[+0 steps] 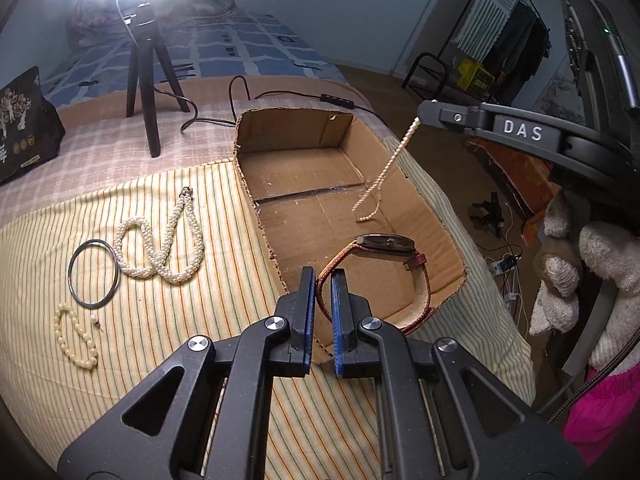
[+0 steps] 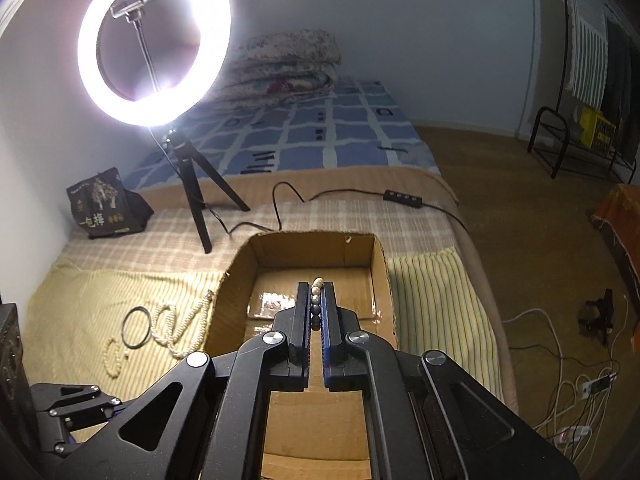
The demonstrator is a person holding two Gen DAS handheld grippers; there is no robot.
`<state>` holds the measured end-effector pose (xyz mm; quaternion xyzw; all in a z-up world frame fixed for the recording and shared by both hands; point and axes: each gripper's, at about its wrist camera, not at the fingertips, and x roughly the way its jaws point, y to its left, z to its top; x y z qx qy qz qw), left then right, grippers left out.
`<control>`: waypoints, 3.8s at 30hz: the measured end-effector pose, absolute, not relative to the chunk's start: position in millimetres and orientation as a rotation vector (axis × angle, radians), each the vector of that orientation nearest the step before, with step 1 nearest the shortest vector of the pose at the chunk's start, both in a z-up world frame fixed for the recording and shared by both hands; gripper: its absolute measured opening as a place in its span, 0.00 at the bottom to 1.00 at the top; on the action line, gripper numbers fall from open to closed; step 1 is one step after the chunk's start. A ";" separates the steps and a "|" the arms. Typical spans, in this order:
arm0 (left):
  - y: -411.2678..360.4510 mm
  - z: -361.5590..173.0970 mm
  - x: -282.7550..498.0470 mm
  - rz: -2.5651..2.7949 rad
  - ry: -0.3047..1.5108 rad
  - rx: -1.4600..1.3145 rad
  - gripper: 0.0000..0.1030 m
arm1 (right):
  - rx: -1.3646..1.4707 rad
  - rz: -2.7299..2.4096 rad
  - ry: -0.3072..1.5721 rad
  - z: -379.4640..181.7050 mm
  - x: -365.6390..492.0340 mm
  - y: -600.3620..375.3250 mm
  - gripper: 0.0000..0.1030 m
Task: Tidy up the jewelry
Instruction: 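Lift and carry the pearl necklace and watch over the cardboard box with both tools, then open the right tool to drop the necklace while the left tool releases the watch, then withdraw both open tools from the box back over the bed, then move the right tool to the red cord pendant while the left tool reaches the beaded bracelet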
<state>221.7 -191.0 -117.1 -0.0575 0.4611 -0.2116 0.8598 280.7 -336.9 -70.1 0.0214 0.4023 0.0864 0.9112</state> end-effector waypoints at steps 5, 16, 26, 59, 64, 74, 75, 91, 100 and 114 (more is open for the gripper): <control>-194.9 -117.7 221.5 -0.441 0.962 -0.110 0.05 | 0.049 0.166 0.862 -80.3 284.1 -344.4 0.03; -192.6 -109.8 221.8 -0.418 0.920 -0.099 0.20 | 0.073 0.134 0.893 -87.7 282.5 -355.1 0.35; -190.9 -109.1 219.6 -0.413 0.918 -0.094 0.22 | 0.078 0.126 0.872 -83.6 278.6 -357.2 0.47; -111.3 -63.2 177.5 -0.364 0.830 -0.115 0.22 | 0.046 0.127 0.749 -29.8 200.7 -316.6 0.47; -74.2 -59.9 182.4 -0.315 0.846 -0.135 0.22 | 0.030 0.177 0.727 -26.7 180.4 -297.1 0.47; -6.8 -73.1 183.8 -0.239 0.887 -0.180 0.22 | -0.071 0.381 0.786 -57.1 150.7 -231.5 0.47; -2.9 -77.2 185.6 -0.236 0.899 -0.183 0.26 | -0.083 0.395 0.799 -61.6 149.3 -226.6 0.47; 30.4 -156.8 214.4 -0.158 1.120 -0.248 0.42 | -0.212 0.556 1.002 -145.0 155.8 -169.6 0.47; 36.8 -181.7 227.7 -0.124 1.176 -0.287 0.42 | -0.270 0.603 1.059 -174.0 170.6 -151.0 0.47; 39.5 -203.6 240.4 -0.107 1.221 -0.321 0.42 | -0.301 0.592 1.097 -199.3 189.4 -139.9 0.47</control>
